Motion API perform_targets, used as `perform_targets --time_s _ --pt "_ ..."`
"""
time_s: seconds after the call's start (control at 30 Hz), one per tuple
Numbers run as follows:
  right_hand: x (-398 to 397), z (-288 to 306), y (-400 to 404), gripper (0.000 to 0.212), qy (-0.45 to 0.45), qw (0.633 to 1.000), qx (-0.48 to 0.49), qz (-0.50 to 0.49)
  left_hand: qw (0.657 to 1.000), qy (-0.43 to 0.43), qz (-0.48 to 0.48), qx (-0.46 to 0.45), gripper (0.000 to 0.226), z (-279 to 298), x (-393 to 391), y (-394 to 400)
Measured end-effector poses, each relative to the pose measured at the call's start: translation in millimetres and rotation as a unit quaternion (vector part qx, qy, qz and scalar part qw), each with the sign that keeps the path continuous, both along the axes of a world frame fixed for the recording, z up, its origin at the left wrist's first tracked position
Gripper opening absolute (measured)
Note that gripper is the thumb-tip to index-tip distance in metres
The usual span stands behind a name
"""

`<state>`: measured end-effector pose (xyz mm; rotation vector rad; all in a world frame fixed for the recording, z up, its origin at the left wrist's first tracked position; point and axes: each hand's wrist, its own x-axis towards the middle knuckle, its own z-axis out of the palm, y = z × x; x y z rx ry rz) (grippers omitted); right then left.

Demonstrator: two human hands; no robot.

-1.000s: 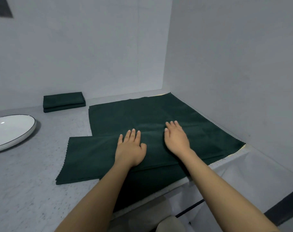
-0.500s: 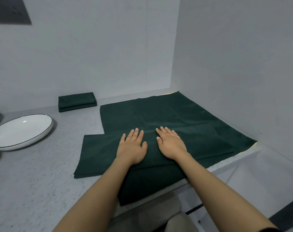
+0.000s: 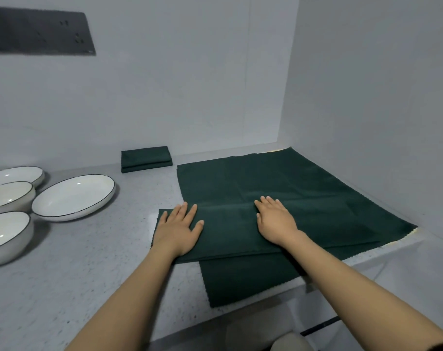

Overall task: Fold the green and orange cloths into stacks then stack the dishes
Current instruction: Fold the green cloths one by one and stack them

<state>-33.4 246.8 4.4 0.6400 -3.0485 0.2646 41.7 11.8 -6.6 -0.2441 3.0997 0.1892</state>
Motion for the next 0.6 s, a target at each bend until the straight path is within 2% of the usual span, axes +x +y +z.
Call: perform_targets --time_s 0.13,0.27,0.4,0.6 --pt "14.0 4.1 -33.5 0.046 -0.021 0.990 -0.087 0.109 1.000 -0.010 0.003 0.003 0.060 -0.8 -0.1 -1.0" --pt "14.6 -1.6 -41.2 0.046 -0.006 0.991 -0.064 0.118 1.000 -0.012 -0.001 0.020 0.061 -1.1 -2.9 -0.3" --pt "12.4 -2.5 -40.2 0.050 -0.028 0.993 -0.023 0.115 0.999 -0.010 0.013 0.033 0.057 -3.9 -3.7 -10.0" --pt "0.8 10.6 -48.3 0.055 -0.114 0.987 -0.001 0.110 0.989 0.120 0.053 0.061 0.038 2.9 -9.4 -47.6"
